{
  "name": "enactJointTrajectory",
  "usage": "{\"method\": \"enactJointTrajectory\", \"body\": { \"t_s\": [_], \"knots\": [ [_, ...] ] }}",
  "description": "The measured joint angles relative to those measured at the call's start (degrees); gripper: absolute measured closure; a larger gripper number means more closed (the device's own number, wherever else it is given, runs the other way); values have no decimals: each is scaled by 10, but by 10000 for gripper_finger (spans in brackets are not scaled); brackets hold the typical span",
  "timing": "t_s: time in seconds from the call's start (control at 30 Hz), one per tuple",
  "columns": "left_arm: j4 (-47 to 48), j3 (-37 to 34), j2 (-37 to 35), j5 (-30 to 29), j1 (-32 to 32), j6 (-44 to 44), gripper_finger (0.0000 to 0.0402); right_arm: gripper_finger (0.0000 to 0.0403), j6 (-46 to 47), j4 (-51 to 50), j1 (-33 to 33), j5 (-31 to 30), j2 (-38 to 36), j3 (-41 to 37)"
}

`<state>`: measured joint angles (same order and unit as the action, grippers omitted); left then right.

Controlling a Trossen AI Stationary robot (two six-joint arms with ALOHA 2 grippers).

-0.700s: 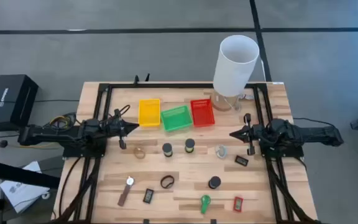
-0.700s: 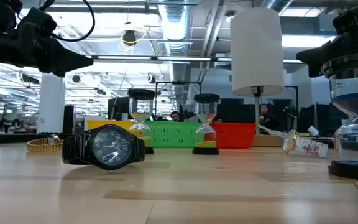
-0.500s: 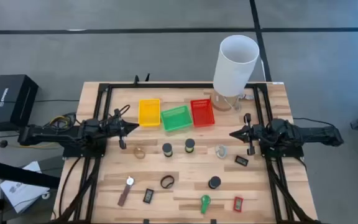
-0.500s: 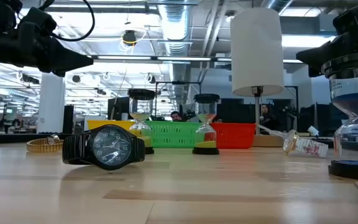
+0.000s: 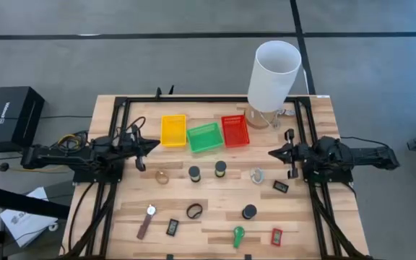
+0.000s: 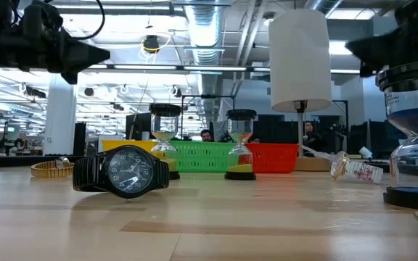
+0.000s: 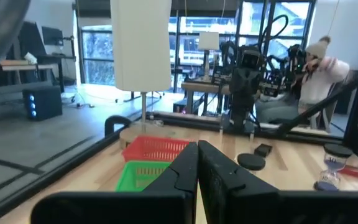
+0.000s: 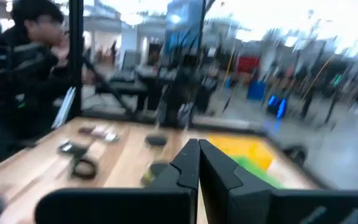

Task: Pick & Place Office items
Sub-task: Put the bottom black digital clock into the yellow basket

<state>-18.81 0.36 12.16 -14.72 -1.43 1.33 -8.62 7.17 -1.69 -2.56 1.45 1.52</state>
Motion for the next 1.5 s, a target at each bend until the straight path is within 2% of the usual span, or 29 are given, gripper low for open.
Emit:
{"method": "enactJointTrajectory", "body": {
  "t_s": [0.27,0.43,0.63,0.77,0.97,1.2,1.4,1.5],
  "knots": [
    [-103,0,14,0,0,9,394,403,-17,197,8,-33,0,1],
    [-136,0,50,3,0,8,363,391,1,179,25,-37,0,1],
    [-207,4,126,29,0,6,307,334,61,161,53,-37,37,1],
    [-208,43,199,30,0,2,285,294,91,160,65,-31,85,2],
    [-205,113,319,31,0,-13,282,259,91,161,67,-29,156,54],
    [-177,180,395,30,10,-14,282,253,96,126,65,-14,239,122],
    [-47,252,414,26,40,-10,282,262,113,100,66,-15,297,129],
    [-23,268,423,25,63,2,282,268,99,114,66,-16,332,129]
  ]
}}
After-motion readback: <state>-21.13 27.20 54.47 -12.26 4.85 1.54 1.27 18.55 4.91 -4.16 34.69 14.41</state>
